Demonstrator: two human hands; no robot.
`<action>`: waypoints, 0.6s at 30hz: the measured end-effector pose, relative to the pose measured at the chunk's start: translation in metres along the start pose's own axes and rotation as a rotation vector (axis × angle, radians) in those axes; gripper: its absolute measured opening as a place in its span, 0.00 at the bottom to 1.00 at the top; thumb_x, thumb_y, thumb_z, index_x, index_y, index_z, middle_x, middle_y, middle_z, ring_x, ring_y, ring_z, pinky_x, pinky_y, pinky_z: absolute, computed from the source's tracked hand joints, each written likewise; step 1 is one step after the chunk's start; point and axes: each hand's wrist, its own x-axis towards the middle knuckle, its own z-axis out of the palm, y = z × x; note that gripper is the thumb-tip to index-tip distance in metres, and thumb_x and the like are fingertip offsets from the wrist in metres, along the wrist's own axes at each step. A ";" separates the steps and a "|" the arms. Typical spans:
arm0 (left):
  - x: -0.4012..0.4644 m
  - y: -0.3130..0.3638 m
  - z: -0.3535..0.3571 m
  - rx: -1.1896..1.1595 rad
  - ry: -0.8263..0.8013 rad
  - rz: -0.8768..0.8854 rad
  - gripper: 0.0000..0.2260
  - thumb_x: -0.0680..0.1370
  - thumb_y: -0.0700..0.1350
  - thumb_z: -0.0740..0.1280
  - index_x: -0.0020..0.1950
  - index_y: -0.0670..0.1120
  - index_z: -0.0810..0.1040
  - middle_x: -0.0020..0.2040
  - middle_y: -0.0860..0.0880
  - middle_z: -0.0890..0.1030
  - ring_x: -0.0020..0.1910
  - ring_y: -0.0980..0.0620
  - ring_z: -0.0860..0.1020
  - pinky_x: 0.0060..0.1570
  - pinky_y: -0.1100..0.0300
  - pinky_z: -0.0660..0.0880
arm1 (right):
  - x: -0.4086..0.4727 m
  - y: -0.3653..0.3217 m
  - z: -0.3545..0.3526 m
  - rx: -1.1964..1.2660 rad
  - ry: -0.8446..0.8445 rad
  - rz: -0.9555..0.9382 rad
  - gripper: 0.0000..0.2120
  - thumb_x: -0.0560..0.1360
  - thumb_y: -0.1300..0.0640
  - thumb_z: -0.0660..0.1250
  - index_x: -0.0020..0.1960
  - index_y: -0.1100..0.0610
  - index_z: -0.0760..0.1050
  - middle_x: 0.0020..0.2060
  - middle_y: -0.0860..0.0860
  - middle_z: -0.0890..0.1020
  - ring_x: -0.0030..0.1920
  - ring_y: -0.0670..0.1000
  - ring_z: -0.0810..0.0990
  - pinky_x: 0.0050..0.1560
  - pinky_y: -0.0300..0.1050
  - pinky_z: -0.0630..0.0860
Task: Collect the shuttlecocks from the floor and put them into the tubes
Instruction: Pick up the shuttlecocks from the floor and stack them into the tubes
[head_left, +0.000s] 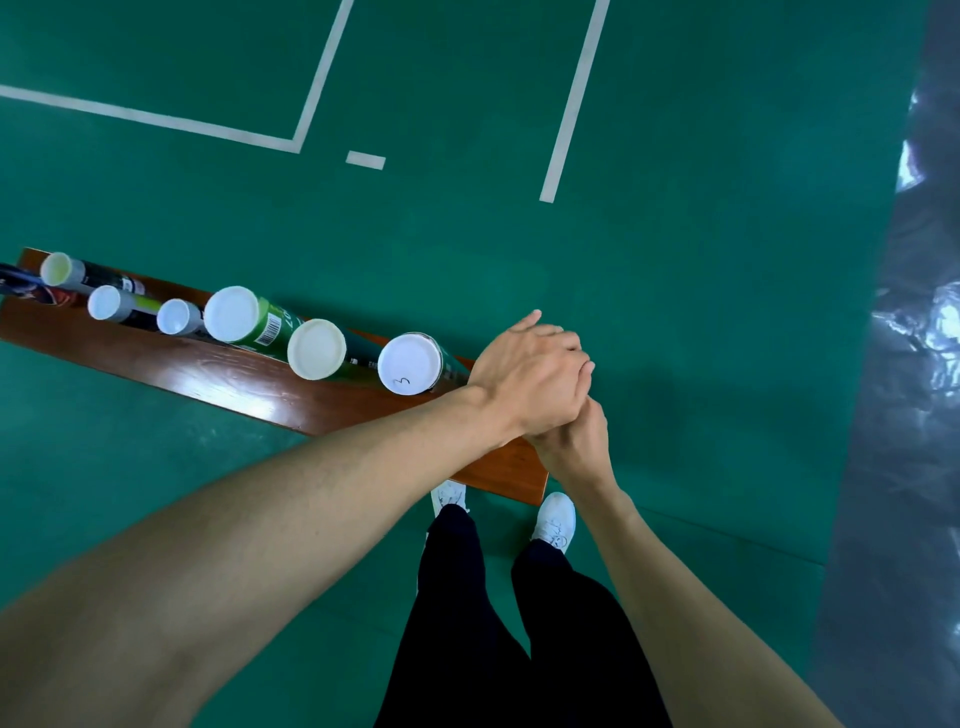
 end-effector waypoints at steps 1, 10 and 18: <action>0.000 0.001 0.000 0.001 -0.014 0.001 0.18 0.82 0.50 0.55 0.52 0.49 0.85 0.53 0.52 0.84 0.57 0.51 0.79 0.75 0.47 0.62 | -0.001 0.001 0.000 0.000 0.003 -0.002 0.20 0.62 0.38 0.65 0.43 0.53 0.77 0.34 0.47 0.80 0.31 0.47 0.74 0.35 0.43 0.69; 0.001 0.004 -0.013 0.044 -0.053 -0.052 0.20 0.83 0.51 0.52 0.50 0.49 0.84 0.52 0.52 0.84 0.52 0.48 0.80 0.66 0.47 0.68 | -0.003 -0.012 -0.003 -0.075 -0.018 -0.010 0.27 0.62 0.36 0.64 0.47 0.59 0.78 0.35 0.47 0.80 0.34 0.51 0.75 0.36 0.43 0.68; 0.007 0.007 -0.014 0.006 -0.058 -0.066 0.18 0.80 0.62 0.58 0.49 0.52 0.82 0.45 0.54 0.83 0.46 0.50 0.79 0.57 0.47 0.67 | -0.001 -0.015 -0.012 -0.038 -0.069 -0.001 0.30 0.64 0.37 0.68 0.56 0.59 0.79 0.41 0.50 0.83 0.39 0.51 0.79 0.39 0.47 0.73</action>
